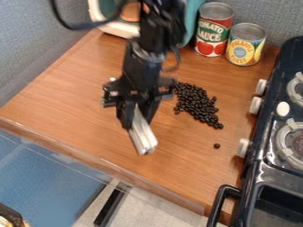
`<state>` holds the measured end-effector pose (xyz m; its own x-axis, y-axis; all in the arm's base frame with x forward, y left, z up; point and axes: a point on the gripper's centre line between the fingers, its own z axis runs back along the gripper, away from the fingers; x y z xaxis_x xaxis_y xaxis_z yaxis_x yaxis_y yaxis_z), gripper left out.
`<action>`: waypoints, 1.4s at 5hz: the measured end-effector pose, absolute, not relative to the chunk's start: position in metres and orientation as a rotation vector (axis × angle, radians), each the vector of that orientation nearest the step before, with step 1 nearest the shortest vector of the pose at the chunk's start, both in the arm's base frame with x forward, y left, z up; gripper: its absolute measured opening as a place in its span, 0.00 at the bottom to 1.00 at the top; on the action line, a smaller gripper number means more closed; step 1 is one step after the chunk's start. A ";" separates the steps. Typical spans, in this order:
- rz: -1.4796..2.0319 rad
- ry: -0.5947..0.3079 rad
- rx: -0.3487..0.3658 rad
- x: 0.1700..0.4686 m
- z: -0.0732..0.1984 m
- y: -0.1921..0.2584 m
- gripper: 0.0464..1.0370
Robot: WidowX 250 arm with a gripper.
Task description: Sweep into pile
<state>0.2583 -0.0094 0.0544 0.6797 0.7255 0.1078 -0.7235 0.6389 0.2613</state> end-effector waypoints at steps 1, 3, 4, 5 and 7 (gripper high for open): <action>0.731 0.000 0.387 0.260 0.043 -0.005 0.34; 0.437 0.114 0.375 0.257 0.022 -0.025 0.34; 0.565 0.109 0.236 0.261 0.026 -0.020 0.34; 0.647 0.091 0.110 0.264 0.029 -0.007 0.34; 0.754 0.094 0.036 0.266 0.027 0.003 0.70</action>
<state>0.2659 0.0029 0.0272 0.7249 0.6850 -0.0721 -0.6818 0.7285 0.0664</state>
